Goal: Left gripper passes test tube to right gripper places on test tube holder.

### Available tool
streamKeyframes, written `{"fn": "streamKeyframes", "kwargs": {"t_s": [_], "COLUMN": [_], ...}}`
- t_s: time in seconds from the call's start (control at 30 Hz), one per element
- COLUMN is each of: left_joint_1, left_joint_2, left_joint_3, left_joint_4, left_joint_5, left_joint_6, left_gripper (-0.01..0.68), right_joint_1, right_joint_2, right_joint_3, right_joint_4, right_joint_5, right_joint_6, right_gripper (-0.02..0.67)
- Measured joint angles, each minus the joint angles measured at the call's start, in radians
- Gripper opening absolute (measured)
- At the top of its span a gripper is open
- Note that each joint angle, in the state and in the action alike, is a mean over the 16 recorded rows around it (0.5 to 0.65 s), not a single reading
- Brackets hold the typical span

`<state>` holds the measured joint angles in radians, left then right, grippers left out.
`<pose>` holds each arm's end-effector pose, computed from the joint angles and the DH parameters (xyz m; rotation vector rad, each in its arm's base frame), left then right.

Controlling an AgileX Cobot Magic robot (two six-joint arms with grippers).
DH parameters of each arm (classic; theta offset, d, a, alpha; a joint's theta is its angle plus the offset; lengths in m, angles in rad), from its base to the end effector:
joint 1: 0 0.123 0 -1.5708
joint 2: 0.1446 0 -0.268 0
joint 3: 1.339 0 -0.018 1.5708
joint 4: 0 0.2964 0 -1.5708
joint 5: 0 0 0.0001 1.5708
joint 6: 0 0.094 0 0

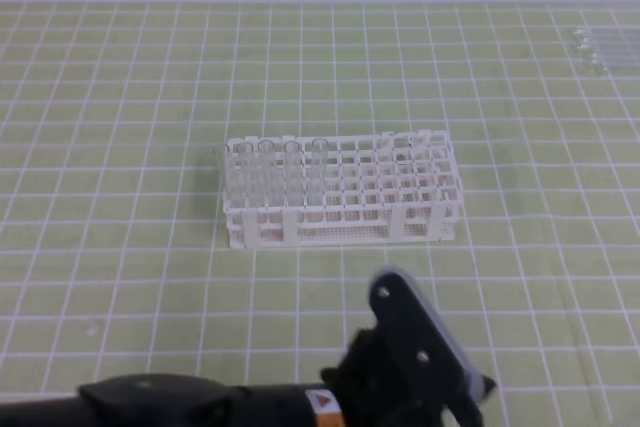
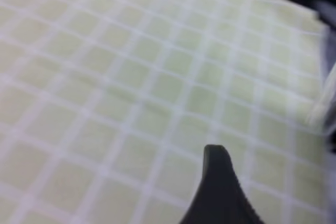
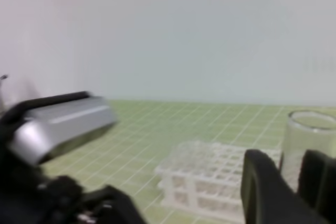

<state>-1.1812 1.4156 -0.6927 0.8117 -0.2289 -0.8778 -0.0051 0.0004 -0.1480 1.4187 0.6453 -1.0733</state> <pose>0.1106 -0.3099 0.1869 1.2329 1.7968 -0.9269 0.0942 0.0555 0.2573 -0.3002 1.4832 0.7036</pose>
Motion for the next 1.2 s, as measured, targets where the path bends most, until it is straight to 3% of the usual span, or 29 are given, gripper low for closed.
{"fn": "streamKeyframes", "kwargs": {"t_s": [0.27, 0.53, 0.87, 1.2], "left_joint_1": [0.0, 0.0, 0.0, 0.0], "left_joint_2": [-0.185, -0.366, -0.593, -0.736], "left_joint_3": [0.0, 0.023, 0.16, 0.263], "left_joint_4": [0.003, 0.003, -0.002, -0.016], "left_joint_5": [0.302, 0.517, 0.609, 0.672], "left_joint_6": [0.004, -0.003, -0.078, -0.141], "left_gripper": [0.196, 0.017, -0.001, -0.002], "right_joint_1": [0.0, 0.0, 0.0, 0.006], "right_joint_2": [0.036, 0.202, 0.563, 0.882], "right_joint_3": [-0.001, -0.045, -0.22, -0.429], "right_joint_4": [0.15, 0.29, 0.313, 0.313], "right_joint_5": [-0.06, -0.01, 0.141, 0.27], "right_joint_6": [-0.195, -0.514, -0.799, -0.897], "right_gripper": [0.102, 0.102, 0.102, 0.102]}}
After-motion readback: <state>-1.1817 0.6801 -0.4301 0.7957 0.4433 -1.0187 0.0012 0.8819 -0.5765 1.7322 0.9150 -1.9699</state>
